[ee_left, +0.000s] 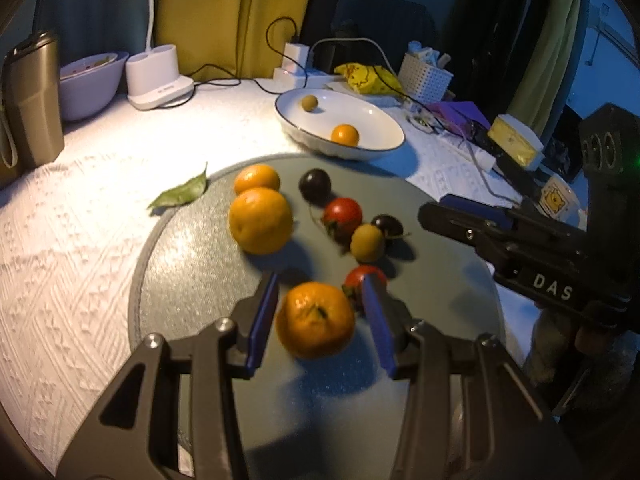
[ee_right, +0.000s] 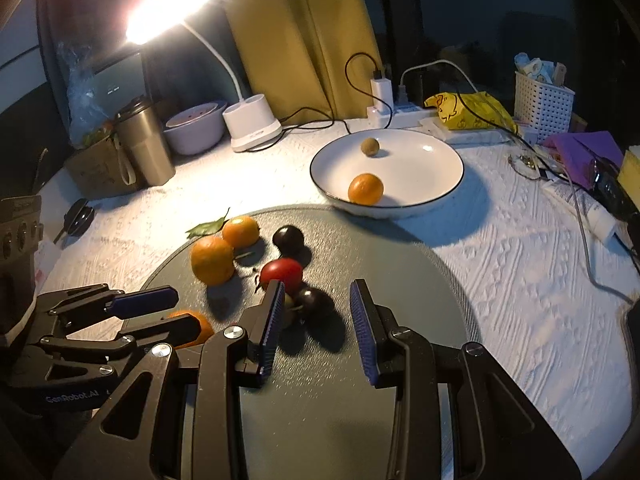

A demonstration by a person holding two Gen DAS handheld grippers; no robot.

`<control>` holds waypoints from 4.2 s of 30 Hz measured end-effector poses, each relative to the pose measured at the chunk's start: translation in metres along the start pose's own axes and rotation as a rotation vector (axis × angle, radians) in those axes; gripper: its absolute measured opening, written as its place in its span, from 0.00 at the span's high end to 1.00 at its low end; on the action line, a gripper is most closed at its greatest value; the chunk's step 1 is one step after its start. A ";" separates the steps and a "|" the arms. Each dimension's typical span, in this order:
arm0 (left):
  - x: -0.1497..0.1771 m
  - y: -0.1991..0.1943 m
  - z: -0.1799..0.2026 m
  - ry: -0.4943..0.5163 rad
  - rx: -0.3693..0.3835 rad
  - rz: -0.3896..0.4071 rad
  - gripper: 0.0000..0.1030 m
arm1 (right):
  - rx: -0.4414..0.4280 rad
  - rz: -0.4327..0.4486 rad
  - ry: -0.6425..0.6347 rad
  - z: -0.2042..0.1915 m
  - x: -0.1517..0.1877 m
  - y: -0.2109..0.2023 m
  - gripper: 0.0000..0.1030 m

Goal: Organize fruits
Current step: 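Grasp the large tangerine with the left gripper while the right gripper grasps a red cherry tomato, then carry the tangerine and tomato to the white bowl and release both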

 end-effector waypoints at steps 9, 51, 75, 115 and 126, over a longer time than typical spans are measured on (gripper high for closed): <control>0.012 0.005 0.000 0.018 -0.004 -0.011 0.56 | -0.011 -0.026 0.002 -0.011 0.016 0.001 0.65; -0.009 -0.020 -0.008 0.047 0.016 0.052 0.57 | -0.136 -0.108 -0.056 -0.051 0.022 0.025 0.70; -0.067 0.001 0.007 0.094 -0.017 0.075 0.57 | -0.092 0.023 -0.009 0.019 -0.042 0.015 0.70; -0.176 0.096 0.015 0.155 -0.030 0.076 0.57 | -0.026 0.081 0.040 0.103 -0.115 0.089 0.70; -0.175 0.124 0.016 0.095 -0.018 0.002 0.57 | 0.005 0.041 0.088 0.122 -0.110 0.110 0.69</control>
Point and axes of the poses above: each gripper's, at about its wrist camera, not at the fingertips, and y roughly the way its jaws point, z to its right, x to its underside, the point moved 6 cm from there along y, roughly the way its jaws point, and after that the axes turned 1 degree about -x, right-handed, at the moved point
